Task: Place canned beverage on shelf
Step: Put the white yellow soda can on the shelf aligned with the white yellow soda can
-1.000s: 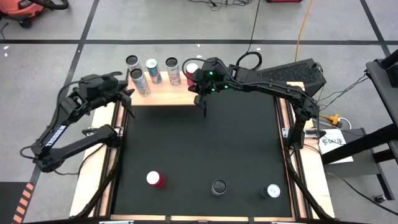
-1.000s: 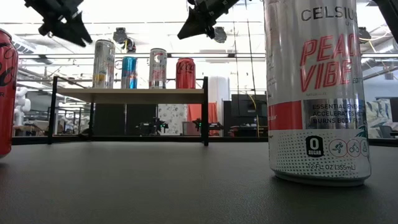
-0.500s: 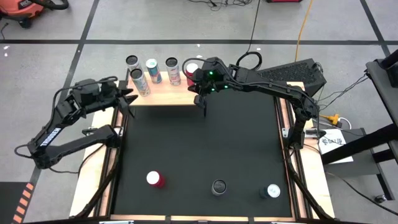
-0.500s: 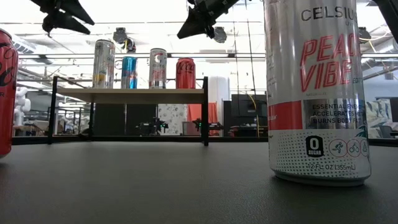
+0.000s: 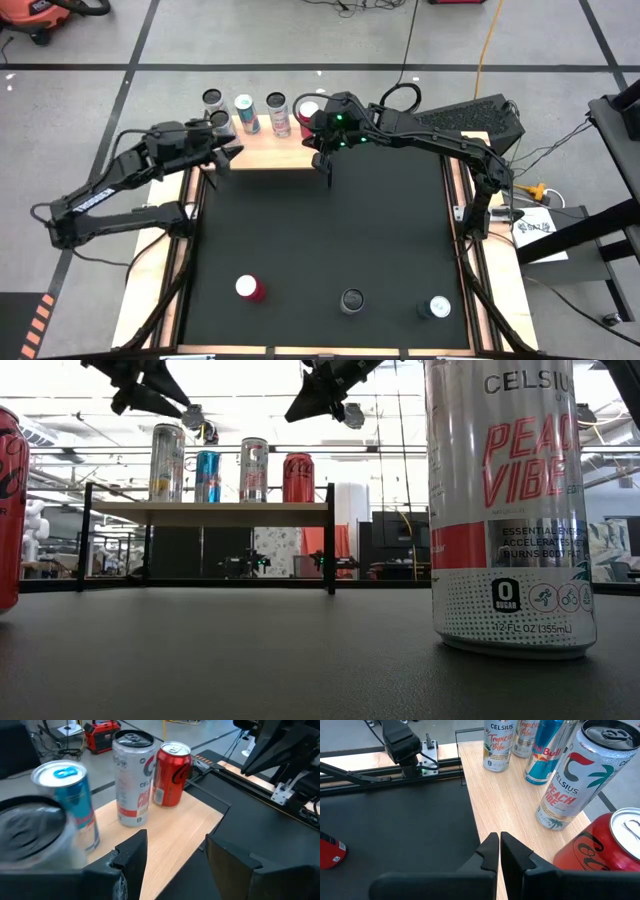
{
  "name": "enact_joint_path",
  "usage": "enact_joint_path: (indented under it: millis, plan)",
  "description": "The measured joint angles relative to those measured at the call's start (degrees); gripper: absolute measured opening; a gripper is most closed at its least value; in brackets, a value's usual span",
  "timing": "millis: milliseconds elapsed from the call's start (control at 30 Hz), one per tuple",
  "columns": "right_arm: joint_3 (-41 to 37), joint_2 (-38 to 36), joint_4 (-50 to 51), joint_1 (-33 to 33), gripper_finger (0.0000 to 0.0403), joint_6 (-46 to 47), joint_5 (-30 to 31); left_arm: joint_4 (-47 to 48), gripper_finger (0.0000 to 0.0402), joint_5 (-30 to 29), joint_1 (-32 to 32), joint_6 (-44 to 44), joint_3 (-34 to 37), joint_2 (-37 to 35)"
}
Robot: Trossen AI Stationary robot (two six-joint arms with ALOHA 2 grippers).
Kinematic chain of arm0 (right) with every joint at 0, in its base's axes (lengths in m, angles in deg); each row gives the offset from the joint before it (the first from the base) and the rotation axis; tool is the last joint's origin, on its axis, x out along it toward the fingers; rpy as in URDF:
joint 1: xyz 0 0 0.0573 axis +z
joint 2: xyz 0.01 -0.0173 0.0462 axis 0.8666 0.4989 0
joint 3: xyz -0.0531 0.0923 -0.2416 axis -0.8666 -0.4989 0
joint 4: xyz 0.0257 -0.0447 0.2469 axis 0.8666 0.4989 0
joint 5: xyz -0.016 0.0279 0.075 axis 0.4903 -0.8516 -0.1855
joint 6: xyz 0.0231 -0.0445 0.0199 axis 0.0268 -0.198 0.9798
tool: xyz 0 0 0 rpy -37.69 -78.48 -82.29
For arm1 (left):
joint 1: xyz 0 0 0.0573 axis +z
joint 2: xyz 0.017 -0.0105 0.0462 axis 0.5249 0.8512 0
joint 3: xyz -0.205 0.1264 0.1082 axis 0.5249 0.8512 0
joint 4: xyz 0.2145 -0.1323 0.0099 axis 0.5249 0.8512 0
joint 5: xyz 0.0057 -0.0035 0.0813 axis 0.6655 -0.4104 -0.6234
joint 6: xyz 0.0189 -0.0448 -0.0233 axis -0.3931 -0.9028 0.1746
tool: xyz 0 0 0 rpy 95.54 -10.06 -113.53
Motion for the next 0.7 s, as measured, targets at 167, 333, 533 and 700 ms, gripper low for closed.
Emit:
enact_joint_path:
  millis: [167,333,533,700]
  plan:
    - [0.0,0.0,0.0,0.0,0.0,0.0,0.0,-3.6,0.0201,-5.0,-2.3,0.0,0.0,3.4]
    - [0.0,0.0,0.0,0.0,0.0,0.0,0.0,-6.8,0.0201,-7.3,-2.7,0.0,0.0,6.8]
    - [0.0,0.0,0.0,0.0,0.0,0.0,0.0,-9.6,0.0201,-10.4,-2.7,0.0,0.0,10.8]
    - [0.0,0.0,0.0,0.0,0.0,0.0,0.0,-9.6,0.0201,-16.0,-3.0,0.0,0.0,12.6]
